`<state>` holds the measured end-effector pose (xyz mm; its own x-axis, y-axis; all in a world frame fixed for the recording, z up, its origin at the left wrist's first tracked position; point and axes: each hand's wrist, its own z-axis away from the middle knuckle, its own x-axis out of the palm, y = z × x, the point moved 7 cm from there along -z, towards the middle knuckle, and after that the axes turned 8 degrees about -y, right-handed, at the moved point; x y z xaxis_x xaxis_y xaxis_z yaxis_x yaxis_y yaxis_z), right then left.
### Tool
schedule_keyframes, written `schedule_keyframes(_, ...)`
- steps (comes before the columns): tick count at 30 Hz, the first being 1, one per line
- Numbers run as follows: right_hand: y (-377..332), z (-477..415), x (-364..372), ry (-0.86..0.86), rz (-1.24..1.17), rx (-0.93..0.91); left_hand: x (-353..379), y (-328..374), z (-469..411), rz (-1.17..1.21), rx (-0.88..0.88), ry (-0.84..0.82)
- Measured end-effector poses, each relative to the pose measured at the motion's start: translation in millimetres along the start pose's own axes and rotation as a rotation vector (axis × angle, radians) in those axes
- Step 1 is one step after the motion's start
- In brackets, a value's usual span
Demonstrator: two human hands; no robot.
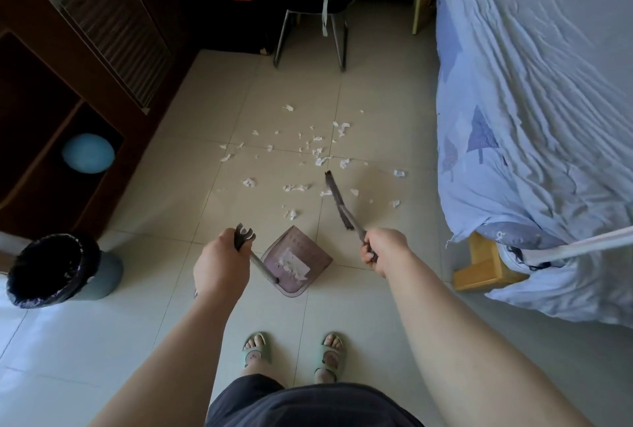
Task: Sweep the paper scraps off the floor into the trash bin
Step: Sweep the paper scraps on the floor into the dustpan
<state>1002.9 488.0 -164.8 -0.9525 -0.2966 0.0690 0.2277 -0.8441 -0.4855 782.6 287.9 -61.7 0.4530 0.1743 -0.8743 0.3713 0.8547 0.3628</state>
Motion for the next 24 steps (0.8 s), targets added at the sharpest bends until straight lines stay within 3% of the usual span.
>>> schedule_keyframes(8,-15.7,-2.3,-97.1,0.177,-0.005,-0.036,17.3,27.4,3.2,0.018,0.06,0.0)
schedule_keyframes(13,-17.6,-8.6,-121.5,0.235,0.045,-0.015,24.7,32.1,6.4,0.049,0.065,-0.004)
schedule_keyframes(24,-3.7,-20.7,-30.8,-0.005,0.067,0.056,21.8,35.0,1.4,0.095,0.022,-0.008)
